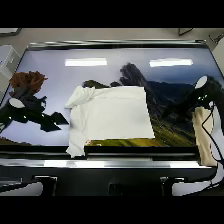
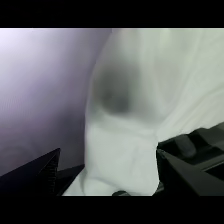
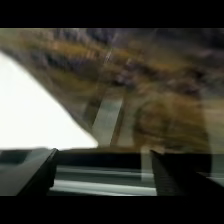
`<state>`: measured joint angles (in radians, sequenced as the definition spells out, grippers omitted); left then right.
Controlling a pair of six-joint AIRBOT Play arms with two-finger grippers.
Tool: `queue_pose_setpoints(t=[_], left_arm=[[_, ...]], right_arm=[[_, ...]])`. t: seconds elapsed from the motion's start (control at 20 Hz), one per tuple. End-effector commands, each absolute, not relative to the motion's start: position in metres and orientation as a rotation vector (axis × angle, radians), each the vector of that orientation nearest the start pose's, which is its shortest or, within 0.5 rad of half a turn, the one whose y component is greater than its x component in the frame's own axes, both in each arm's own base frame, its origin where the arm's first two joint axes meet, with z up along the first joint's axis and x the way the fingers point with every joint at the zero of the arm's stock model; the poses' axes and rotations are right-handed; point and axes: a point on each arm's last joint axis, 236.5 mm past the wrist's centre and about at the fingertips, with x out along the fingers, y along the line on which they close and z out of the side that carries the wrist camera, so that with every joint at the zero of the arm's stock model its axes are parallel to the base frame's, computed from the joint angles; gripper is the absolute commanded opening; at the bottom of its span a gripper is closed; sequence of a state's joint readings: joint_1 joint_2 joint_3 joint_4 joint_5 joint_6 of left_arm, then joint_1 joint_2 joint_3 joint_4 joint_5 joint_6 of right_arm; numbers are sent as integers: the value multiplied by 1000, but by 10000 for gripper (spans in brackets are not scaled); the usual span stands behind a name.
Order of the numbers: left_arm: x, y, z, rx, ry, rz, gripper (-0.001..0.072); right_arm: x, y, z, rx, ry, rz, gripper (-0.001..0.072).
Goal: Fold the clothes and pants, and hang the long-sleeved shirts on hangers.
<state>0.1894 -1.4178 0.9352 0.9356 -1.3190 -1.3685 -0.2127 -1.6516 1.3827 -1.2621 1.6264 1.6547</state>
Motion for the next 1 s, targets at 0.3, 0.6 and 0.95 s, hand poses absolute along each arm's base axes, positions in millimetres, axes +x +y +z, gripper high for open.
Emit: queue_pose_setpoints(t=[0.3,0.6,0.95], left_arm=[[271,-132,-105,-733,1644,-352,470],[269,-134,-100,-724,1640,-368,28],[315,-128,-22,-540,1381,-502,24]], right_arm=[[315,40,-86,607,1835,139,690],[306,86,-110,471,1837,214,668],[337,100,-58,335,1705,272,35]])
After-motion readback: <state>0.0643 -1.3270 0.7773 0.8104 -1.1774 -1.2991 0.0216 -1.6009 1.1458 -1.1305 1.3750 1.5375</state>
